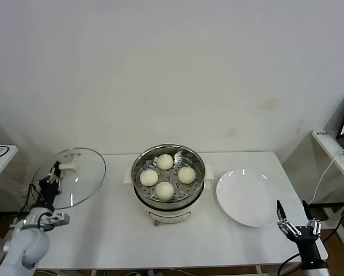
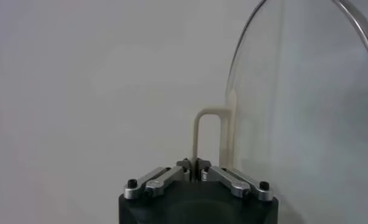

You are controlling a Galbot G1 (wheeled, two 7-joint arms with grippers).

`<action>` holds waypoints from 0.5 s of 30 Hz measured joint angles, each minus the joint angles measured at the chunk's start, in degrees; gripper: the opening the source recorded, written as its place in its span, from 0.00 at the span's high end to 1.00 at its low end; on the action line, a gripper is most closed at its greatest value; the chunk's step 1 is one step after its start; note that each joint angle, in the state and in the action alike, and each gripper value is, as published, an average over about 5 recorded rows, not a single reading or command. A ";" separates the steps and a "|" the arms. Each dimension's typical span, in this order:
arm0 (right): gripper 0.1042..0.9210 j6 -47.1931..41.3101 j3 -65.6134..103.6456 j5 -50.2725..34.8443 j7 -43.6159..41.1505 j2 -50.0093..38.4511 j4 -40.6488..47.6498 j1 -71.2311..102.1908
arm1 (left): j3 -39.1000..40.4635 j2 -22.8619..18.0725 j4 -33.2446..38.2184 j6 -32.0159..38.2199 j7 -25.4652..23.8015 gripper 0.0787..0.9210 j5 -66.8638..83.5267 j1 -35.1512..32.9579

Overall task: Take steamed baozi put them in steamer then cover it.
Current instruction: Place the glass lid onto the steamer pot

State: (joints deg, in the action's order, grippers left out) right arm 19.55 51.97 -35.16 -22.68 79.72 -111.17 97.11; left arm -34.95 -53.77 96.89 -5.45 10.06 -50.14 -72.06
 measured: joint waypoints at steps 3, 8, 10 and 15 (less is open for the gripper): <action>0.12 0.20 -0.54 1.67 0.82 0.56 -0.06 -0.21 | 0.83 1.44 3.25 -2.63 -1.16 0.93 2.26 0.33; 0.12 0.53 -1.79 4.74 2.21 1.72 -0.23 -0.58 | 3.33 3.35 7.89 -7.33 -2.86 0.93 5.25 1.44; 0.12 0.69 -2.35 6.10 2.74 2.31 -0.19 -0.81 | 4.69 3.91 9.44 -9.16 -3.50 0.93 6.00 2.06; 0.12 0.90 -3.86 9.42 4.00 4.03 0.36 -1.63 | 8.85 4.55 12.26 -13.44 -4.79 0.93 7.04 4.18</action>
State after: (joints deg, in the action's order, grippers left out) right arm 20.45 48.11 -25.74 -18.67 83.75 -110.80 95.48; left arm -26.11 -49.22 109.15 -18.90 5.27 -43.10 -67.88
